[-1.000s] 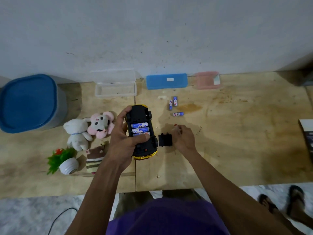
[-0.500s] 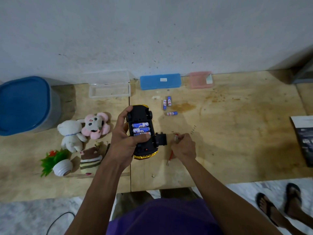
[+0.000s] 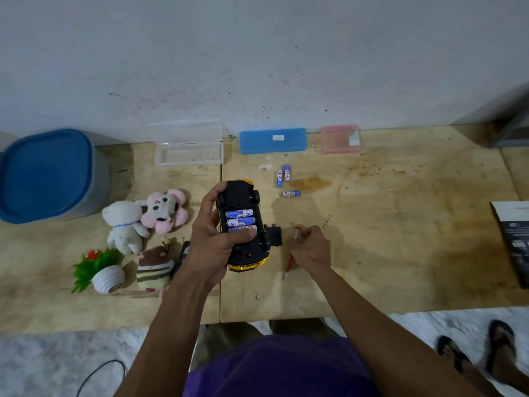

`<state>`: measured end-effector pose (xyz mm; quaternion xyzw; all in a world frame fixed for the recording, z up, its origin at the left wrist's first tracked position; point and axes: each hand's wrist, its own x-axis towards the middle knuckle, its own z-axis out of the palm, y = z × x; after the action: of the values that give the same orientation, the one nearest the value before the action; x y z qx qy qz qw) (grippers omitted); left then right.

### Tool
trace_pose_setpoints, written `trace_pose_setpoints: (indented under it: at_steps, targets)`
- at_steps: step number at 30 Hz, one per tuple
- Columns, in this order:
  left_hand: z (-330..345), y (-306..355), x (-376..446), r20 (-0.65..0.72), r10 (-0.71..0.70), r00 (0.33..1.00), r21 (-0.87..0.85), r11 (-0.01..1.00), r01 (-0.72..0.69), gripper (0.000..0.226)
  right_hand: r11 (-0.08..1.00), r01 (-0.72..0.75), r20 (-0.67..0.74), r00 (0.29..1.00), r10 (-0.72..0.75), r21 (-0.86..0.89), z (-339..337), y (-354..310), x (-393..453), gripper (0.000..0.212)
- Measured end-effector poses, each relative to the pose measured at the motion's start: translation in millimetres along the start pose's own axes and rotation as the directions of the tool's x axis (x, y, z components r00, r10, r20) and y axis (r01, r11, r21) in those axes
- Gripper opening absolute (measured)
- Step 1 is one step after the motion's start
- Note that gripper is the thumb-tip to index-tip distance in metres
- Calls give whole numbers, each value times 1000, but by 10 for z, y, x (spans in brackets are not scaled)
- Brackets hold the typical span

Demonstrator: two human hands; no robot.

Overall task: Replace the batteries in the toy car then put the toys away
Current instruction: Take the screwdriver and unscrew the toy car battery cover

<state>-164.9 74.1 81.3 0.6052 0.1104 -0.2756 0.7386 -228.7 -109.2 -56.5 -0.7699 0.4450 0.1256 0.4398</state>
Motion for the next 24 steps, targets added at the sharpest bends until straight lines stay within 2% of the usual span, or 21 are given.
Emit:
trace_pose_setpoints:
  at_steps: [9, 11, 14, 16, 18, 21, 24]
  targets:
    - [1, 16, -47, -20, 4, 1000, -15, 1000, -4, 100, 1000, 11, 10, 1000, -12, 29, -95, -91, -59, 38]
    - [-13, 31, -64, 1, 17, 1000, -27, 1000, -17, 102, 994, 79, -31, 997, -76, 75, -212, -269, -176, 34]
    - [-24, 71, -89, 49, 45, 998, -31, 999, -44, 102, 930, 263, -54, 965, -258, 256, -509, -728, -506, 18]
    - [-19, 94, -104, 94, 70, 993, -32, 997, -67, 104, 869, 372, 13, 918, -397, 327, -705, -1027, -766, 9]
    - [0, 123, -122, 138, 95, 986, -44, 995, -89, 107, 852, 430, 109, 872, -478, 299, -825, -1225, -959, 12]
    - [43, 182, -161, 177, 145, 973, -32, 989, -142, 108, 872, 421, 204, 857, -473, 251, -881, -1348, -1099, 19]
    - [79, 221, -202, 173, 198, 965, 13, 979, -203, 106, 888, 343, 252, 871, -422, 306, -908, -1367, -1153, 20]
